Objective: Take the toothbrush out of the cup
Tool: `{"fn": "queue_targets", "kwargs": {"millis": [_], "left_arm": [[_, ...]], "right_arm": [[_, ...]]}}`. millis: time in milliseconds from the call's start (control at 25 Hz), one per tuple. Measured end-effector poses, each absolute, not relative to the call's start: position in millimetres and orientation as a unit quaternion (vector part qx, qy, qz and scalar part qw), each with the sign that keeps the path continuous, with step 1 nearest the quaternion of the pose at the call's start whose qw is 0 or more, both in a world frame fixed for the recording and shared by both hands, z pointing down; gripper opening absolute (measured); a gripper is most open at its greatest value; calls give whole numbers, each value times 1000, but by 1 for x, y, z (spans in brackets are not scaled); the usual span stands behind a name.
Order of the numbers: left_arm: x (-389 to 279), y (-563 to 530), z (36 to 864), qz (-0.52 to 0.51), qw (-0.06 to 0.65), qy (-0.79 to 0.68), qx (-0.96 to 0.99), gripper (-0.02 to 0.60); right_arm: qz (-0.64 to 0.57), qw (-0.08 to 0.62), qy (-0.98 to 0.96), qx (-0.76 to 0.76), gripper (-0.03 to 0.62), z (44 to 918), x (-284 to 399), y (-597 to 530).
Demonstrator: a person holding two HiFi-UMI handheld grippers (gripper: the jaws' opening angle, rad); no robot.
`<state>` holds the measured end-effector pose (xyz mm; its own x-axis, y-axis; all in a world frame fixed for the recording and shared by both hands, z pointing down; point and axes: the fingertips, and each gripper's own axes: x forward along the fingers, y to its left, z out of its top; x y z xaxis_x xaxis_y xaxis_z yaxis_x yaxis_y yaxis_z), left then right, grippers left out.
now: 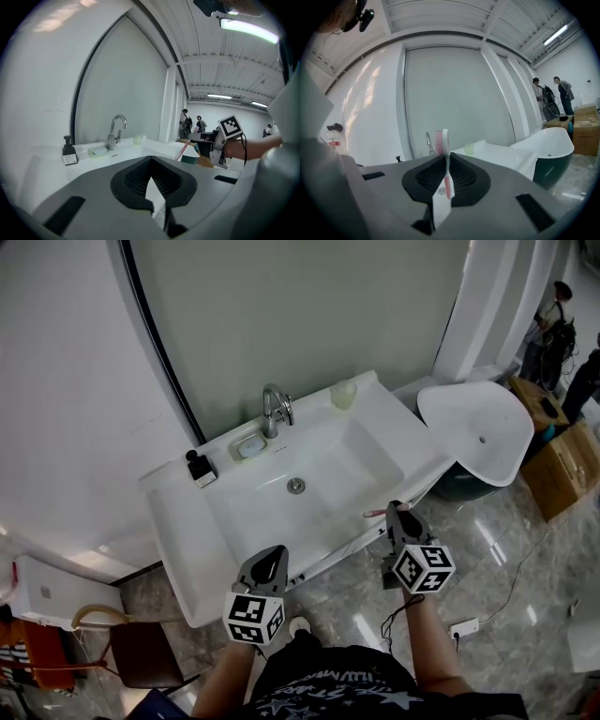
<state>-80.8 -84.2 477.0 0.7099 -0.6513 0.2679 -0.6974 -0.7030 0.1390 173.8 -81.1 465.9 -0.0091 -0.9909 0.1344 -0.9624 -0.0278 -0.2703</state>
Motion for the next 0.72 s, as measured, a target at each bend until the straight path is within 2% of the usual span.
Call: {"fn": "queue_targets", "kwargs": {"millis": [720], "left_arm": [[-29,39,466,99,105,-405,903,12]], "right_arm": [[-140,53,738,-657,31,453,207,36]]}}
